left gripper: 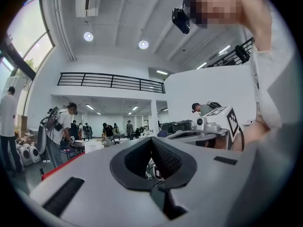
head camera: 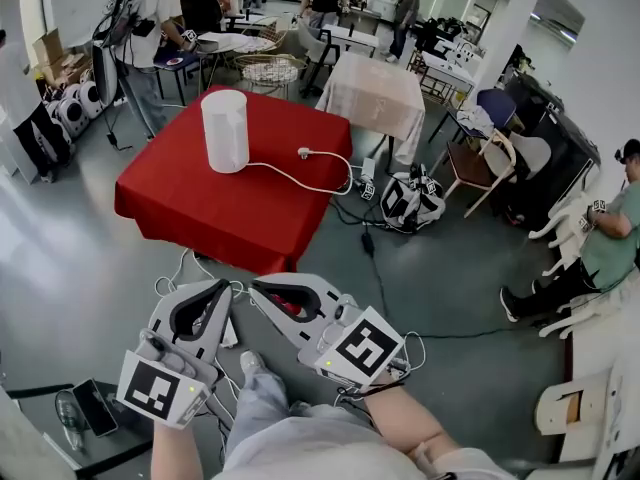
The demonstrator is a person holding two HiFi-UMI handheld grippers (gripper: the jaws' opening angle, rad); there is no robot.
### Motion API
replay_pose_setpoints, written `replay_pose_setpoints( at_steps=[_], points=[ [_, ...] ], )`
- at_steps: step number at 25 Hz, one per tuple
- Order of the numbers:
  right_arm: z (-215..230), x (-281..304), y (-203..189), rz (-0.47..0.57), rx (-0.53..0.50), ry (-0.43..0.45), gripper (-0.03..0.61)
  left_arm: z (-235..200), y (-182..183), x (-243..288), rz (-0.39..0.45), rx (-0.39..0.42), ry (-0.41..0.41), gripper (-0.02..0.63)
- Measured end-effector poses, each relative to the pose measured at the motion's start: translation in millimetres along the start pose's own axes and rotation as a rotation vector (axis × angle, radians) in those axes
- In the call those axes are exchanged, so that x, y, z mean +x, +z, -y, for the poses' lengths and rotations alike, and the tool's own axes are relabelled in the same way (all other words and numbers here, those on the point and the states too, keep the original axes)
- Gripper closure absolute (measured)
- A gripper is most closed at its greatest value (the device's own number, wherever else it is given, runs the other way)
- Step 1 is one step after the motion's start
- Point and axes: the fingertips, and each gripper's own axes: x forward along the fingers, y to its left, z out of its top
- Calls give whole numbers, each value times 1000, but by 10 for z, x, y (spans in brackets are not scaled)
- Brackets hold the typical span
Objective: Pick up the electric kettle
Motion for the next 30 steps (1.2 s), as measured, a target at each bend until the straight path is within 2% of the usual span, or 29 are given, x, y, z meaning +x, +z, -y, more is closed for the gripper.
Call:
replay_pose_setpoints(
  at_steps=[7,18,23,30],
  points=[
    [248,187,-43,0,4,-21,571,-240,-57,207,-12,-11,-6,604],
    [808,821,-128,-37,-25,19,571,-1069,-259,757,-29,-59,-49,603],
    [1083,1065,-104,-9,-14,-24,571,-1401,-335,985,-39,-62,-99,603],
    [1388,1205,-153,-20,-11,-86,571,-1598,-471,1180,-56,-67,-155,603]
  ],
)
